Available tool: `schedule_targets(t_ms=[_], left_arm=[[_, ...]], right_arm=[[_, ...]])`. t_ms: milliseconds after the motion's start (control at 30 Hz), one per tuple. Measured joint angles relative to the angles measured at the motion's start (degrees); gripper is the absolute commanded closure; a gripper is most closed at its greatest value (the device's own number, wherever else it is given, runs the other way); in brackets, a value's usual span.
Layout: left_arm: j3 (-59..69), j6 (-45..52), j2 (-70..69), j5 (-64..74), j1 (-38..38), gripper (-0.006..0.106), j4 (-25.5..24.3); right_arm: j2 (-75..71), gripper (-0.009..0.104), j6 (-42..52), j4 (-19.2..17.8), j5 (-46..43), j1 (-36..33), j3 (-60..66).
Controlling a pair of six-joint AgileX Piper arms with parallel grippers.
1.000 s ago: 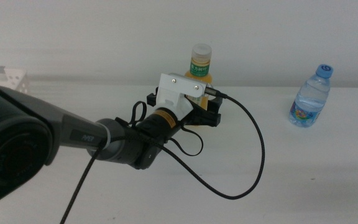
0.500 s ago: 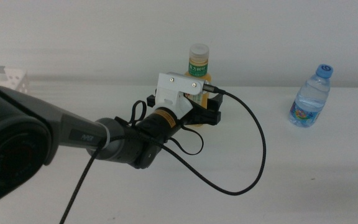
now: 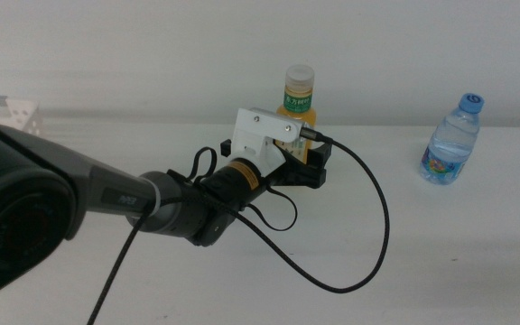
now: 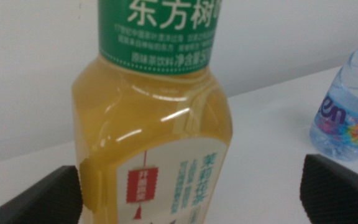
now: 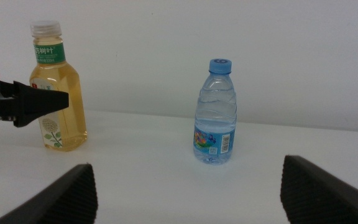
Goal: Use arms to grab the bottles and put them into the dustbin to the left of the table.
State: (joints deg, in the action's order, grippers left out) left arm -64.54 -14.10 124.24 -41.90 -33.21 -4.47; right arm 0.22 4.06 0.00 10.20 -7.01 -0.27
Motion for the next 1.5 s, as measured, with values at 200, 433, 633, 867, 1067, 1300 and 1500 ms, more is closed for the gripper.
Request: schedule_targets(t_ms=[200, 433, 633, 867, 1067, 1300, 1500], left_arm=[[-0.1, -0.6, 1.2, 0.1, 0.0, 0.007, 0.5], [-0.1, -1.6, 1.4, 0.1, 0.0, 0.007, 1.6], [-0.1, -1.7, 1.4, 0.5, 0.1, 0.007, 3.7], [-0.1, 0.3, 1.4, 0.4, 0.2, 0.007, 5.3], [-0.1, 2.1, 1.5, 0.5, 0.2, 0.007, 6.3], [-0.8, 7.3, 1.7, 0.9, 0.2, 0.007, 11.2], [-3.6, 10.3, 3.1, 1.6, -1.0, 0.007, 15.9]], right_arm=[[0.0, 0.016, 0.0, 0.0, 0.0, 0.0, 0.0], [0.0, 0.016, 0.0, 0.0, 0.0, 0.0, 0.0], [0.0, 0.016, 0.0, 0.0, 0.0, 0.0, 0.0], [0.0, 0.016, 0.0, 0.0, 0.0, 0.0, 0.0], [0.0, 0.016, 0.0, 0.0, 0.0, 0.0, 0.0], [0.0, 0.016, 0.0, 0.0, 0.0, 0.0, 0.0], [0.0, 0.016, 0.0, 0.0, 0.0, 0.0, 0.0]])
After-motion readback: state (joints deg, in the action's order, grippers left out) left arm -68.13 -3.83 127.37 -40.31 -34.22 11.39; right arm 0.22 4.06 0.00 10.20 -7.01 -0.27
